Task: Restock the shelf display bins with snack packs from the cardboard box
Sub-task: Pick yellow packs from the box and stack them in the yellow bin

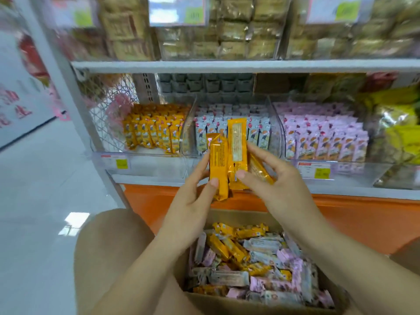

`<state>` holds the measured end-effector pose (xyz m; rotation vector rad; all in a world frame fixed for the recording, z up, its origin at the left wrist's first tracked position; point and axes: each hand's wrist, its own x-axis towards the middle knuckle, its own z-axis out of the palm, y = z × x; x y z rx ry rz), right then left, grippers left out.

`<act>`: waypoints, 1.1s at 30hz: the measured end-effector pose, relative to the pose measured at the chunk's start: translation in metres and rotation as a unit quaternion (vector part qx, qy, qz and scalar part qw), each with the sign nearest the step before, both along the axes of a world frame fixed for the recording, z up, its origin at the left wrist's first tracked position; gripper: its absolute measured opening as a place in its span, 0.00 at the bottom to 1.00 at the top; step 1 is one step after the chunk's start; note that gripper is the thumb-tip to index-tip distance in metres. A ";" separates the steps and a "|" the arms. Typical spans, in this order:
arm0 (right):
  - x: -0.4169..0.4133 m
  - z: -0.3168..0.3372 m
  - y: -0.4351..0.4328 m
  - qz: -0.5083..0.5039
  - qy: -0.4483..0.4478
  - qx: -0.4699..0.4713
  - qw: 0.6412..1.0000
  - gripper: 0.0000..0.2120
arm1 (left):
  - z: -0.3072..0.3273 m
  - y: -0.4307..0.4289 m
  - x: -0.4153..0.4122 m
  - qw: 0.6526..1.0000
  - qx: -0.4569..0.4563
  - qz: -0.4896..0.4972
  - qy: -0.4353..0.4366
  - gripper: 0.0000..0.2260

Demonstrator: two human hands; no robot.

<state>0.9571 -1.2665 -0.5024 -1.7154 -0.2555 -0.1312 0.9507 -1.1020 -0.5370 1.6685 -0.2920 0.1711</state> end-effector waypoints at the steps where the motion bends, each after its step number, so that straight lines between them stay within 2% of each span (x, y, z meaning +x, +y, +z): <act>1: 0.004 0.006 0.004 -0.001 -0.023 -0.012 1.000 0.25 | 0.005 0.001 0.003 1.000 -0.011 0.017 -0.017 0.18; 6: 0.051 0.015 0.045 0.005 -0.091 -0.040 0.995 0.26 | 0.016 0.023 0.037 0.993 -0.015 0.095 -0.067 0.17; 10: 0.099 0.011 0.098 0.022 -0.084 -0.030 0.996 0.26 | 0.025 0.064 0.081 0.984 0.000 0.168 -0.059 0.16; 13: 0.132 0.006 0.138 0.034 -0.075 -0.026 0.996 0.27 | 0.032 0.105 0.116 0.983 -0.008 0.177 -0.049 0.19; 16: 0.157 0.004 0.164 0.047 -0.048 -0.044 0.997 0.28 | 0.033 0.141 0.145 0.990 0.005 0.141 -0.008 0.18; 19: 0.173 0.006 0.168 0.080 0.000 -0.096 0.992 0.31 | 0.037 0.170 0.164 0.994 0.032 0.082 0.072 0.17; 22: 0.185 0.010 0.163 0.143 0.076 -0.167 0.973 0.35 | 0.037 0.194 0.178 0.978 0.120 0.015 0.170 0.24; 24: 0.190 0.012 0.162 0.186 0.101 -0.226 0.951 0.29 | 0.037 0.198 0.184 0.962 0.178 -0.015 0.207 0.21; 26: 0.190 0.015 0.163 0.205 0.111 -0.281 0.931 0.23 | 0.033 0.198 0.191 0.950 0.228 -0.040 0.207 0.19; 28: 0.188 0.015 0.163 0.203 0.114 -0.313 0.921 0.21 | 0.030 0.197 0.199 0.937 0.263 -0.073 0.216 0.18; 30: 0.184 0.018 0.162 0.188 0.091 -0.347 0.914 0.16 | 0.028 0.196 0.205 0.926 0.251 -0.120 0.255 0.13; 32: 0.176 0.022 0.163 0.168 0.073 -0.370 0.911 0.07 | 0.027 0.197 0.209 0.910 0.257 -0.164 0.280 0.12; 33: 0.173 0.024 0.164 0.154 0.061 -0.389 0.906 0.06 | 0.026 0.197 0.211 0.903 0.273 -0.171 0.282 0.12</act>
